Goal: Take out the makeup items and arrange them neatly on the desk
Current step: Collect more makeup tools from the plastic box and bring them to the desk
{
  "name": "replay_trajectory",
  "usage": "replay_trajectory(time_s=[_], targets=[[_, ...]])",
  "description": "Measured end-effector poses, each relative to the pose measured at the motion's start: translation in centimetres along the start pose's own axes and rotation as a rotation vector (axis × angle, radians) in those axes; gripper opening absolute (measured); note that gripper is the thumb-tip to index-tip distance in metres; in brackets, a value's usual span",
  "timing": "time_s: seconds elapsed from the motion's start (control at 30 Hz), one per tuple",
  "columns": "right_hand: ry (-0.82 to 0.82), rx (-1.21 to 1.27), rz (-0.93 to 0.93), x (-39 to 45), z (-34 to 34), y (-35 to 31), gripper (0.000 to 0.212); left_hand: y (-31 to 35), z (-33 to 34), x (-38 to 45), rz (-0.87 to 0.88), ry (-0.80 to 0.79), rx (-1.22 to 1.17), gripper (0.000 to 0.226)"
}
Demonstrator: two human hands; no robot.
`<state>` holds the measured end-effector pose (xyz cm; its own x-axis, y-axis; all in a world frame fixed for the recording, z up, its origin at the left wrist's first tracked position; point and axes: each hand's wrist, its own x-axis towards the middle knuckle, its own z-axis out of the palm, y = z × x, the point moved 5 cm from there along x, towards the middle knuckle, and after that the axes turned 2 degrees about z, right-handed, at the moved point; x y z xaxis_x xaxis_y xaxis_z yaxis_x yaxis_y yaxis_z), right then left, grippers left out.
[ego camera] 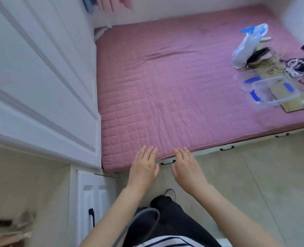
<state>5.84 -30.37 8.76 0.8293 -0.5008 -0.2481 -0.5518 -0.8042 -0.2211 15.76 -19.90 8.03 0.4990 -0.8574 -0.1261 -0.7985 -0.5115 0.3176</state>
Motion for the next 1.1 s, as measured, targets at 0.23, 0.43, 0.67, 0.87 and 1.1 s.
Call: replay_trajectory(time_s=[0.23, 0.43, 0.67, 0.87, 1.1], targets=[[0.042, 0.143, 0.336, -3.1, -1.6, 12.6, 0.054, 10.9, 3.3, 6.1, 0.24, -0.131, 0.033, 0.055], [0.094, 0.267, 0.624, -6.7, -2.0, 21.4, 0.055, 19.9, 5.8, 11.0, 0.473, -0.244, 0.058, 0.055], [0.164, 0.359, 0.886, -8.8, -3.3, 31.5, 0.055, 30.8, 8.5, 18.3, 0.681, -0.318, 0.086, 0.055], [0.215, 0.434, 1.066, -8.7, -5.8, 40.9, 0.054, 39.7, 10.8, 25.1, 0.845, -0.373, 0.126, 0.054], [0.282, 0.448, 1.132, -9.4, -9.3, 50.7, 0.052, 50.3, 13.1, 31.2, 0.984, -0.406, 0.155, 0.052]])
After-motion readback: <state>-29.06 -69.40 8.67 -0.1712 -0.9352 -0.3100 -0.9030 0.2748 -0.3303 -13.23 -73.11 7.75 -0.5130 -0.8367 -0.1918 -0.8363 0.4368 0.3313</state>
